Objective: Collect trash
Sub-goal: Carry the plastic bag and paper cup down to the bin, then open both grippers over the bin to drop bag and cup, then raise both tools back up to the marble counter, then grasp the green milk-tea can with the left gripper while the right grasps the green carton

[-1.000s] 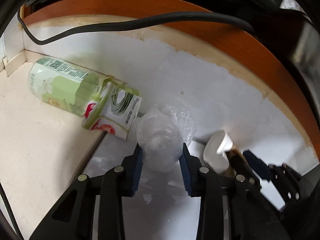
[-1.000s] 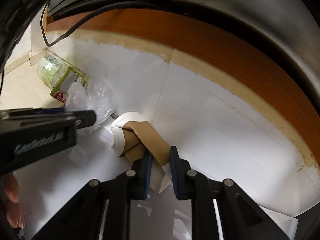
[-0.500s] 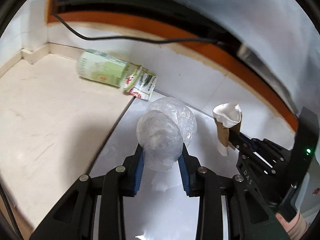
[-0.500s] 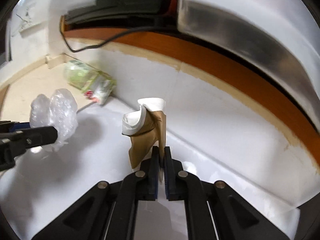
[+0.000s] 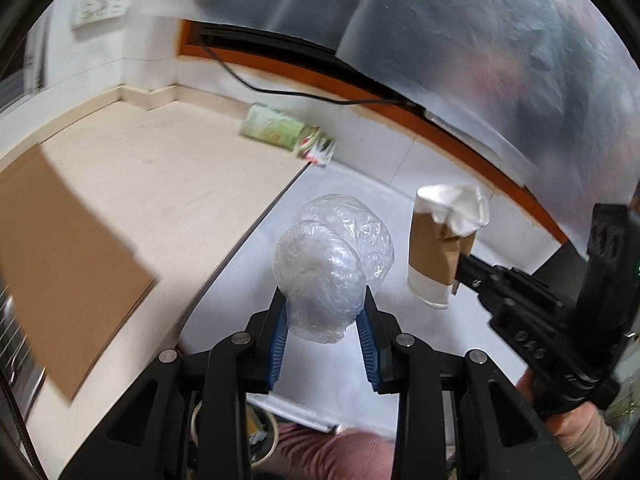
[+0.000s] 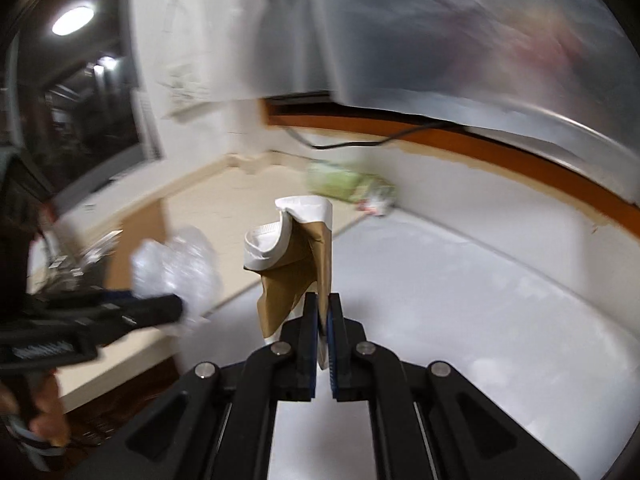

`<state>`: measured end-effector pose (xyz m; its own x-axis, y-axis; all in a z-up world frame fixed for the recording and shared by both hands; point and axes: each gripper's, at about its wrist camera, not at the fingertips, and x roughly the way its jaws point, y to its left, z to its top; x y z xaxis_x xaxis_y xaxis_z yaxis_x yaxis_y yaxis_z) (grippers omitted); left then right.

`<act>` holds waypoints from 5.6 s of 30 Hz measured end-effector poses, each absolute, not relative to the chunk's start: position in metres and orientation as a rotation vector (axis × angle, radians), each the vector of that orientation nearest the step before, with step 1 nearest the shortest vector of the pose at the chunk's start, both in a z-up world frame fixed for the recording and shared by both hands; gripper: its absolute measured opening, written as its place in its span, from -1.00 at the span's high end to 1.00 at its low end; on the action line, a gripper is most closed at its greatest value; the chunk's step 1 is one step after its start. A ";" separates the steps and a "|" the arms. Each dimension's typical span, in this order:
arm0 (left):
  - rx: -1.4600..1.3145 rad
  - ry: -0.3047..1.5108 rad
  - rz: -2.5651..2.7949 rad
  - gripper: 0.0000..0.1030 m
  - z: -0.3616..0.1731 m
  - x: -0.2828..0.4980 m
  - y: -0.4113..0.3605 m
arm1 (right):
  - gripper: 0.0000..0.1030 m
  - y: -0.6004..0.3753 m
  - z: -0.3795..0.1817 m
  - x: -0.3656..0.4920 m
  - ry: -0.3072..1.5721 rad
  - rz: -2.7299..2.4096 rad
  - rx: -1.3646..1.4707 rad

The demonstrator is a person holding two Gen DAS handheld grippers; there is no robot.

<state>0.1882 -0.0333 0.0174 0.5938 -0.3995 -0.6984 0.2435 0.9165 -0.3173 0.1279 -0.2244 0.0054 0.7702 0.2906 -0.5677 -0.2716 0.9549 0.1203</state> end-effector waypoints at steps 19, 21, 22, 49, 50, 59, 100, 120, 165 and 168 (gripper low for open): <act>-0.226 0.917 -0.132 0.41 -0.086 0.030 0.051 | 0.93 -0.097 -0.064 0.027 0.774 0.619 -0.101; -0.229 0.940 -0.116 0.41 -0.099 0.026 0.057 | 0.93 -0.084 -0.079 0.022 0.803 0.633 -0.136; -0.229 0.949 -0.108 0.41 -0.105 0.025 0.059 | 0.93 -0.081 -0.087 0.020 0.815 0.633 -0.154; -0.266 1.261 -0.088 0.40 -0.299 0.049 0.072 | 0.92 -0.068 -0.309 0.072 1.302 0.505 -0.231; -0.267 1.269 -0.089 0.40 -0.305 0.053 0.071 | 0.92 -0.068 -0.315 0.076 1.317 0.500 -0.231; -0.278 1.355 -0.125 0.38 -0.360 0.080 0.063 | 0.91 -0.064 -0.374 0.100 1.426 0.433 -0.262; -0.172 1.335 -0.099 -0.73 -0.328 0.060 0.054 | 0.52 -0.087 -0.318 0.088 1.333 0.439 -0.159; -0.108 1.020 -0.094 -0.84 -0.130 0.004 0.062 | 0.50 -0.084 -0.141 0.019 0.911 0.530 -0.260; -0.003 0.869 -0.253 -0.85 -0.029 0.458 -0.074 | -0.30 -0.223 -0.051 0.407 0.713 -0.027 0.243; -0.018 0.867 -0.262 -0.85 -0.035 0.469 -0.076 | -0.41 -0.228 -0.056 0.422 0.704 -0.074 0.260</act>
<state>0.4686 -0.0760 -0.0352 0.6168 -0.2349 -0.7512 0.2206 0.9678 -0.1215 0.4224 -0.2281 -0.0557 0.7612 0.0206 -0.6482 0.1541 0.9651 0.2117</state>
